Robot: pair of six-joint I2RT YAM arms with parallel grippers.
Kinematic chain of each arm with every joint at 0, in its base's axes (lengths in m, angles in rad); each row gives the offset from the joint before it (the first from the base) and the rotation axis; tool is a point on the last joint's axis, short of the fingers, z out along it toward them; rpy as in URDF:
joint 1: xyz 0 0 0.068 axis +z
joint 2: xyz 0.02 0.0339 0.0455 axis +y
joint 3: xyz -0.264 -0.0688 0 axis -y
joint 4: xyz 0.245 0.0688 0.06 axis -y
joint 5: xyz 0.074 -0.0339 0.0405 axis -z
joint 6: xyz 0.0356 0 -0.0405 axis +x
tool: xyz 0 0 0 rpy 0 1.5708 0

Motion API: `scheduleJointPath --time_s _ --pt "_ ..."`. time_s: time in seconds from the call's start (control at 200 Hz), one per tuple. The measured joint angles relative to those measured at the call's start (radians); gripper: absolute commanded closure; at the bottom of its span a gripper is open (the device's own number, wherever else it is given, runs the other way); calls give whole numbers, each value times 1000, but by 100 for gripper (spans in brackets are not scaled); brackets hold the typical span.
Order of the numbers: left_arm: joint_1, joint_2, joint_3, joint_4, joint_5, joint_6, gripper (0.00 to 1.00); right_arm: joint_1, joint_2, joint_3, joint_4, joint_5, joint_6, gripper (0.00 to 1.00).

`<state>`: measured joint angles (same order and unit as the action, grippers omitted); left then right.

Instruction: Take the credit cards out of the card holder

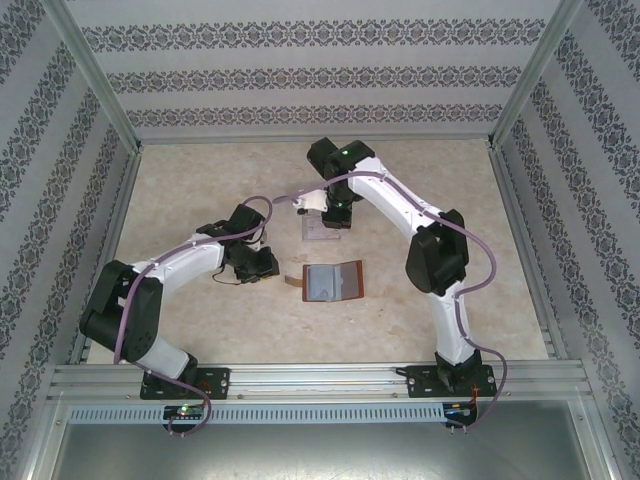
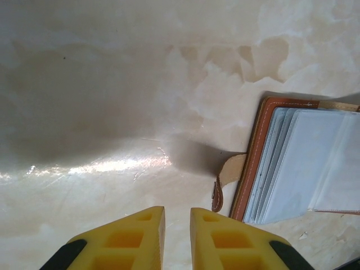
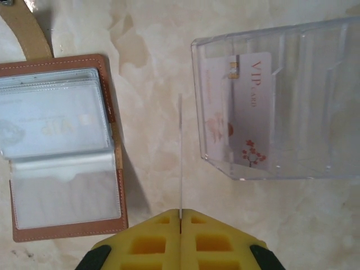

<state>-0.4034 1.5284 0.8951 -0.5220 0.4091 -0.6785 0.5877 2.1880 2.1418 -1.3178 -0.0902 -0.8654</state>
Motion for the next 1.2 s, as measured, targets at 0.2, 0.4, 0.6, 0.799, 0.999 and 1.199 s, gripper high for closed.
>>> scheduleJointPath --time_s 0.2,0.4,0.6,0.799,0.999,1.199 --pt "0 -6 -16 0 -3 -11 81 -11 138 243 -101 -2 -33 98" --pt "0 -13 -16 0 -3 -14 82 -16 217 356 -150 -3 -60 99" --pt "0 -13 -16 0 -3 -18 82 -16 260 391 -155 3 -77 99" --pt "5 -13 -16 0 -3 -19 82 -16 297 407 -151 13 -85 100" --pt "13 -13 -16 0 -4 -19 82 -16 306 411 -145 27 -89 99" --pt "13 -16 -22 0 -4 -19 82 -16 321 412 -144 26 -93 99"
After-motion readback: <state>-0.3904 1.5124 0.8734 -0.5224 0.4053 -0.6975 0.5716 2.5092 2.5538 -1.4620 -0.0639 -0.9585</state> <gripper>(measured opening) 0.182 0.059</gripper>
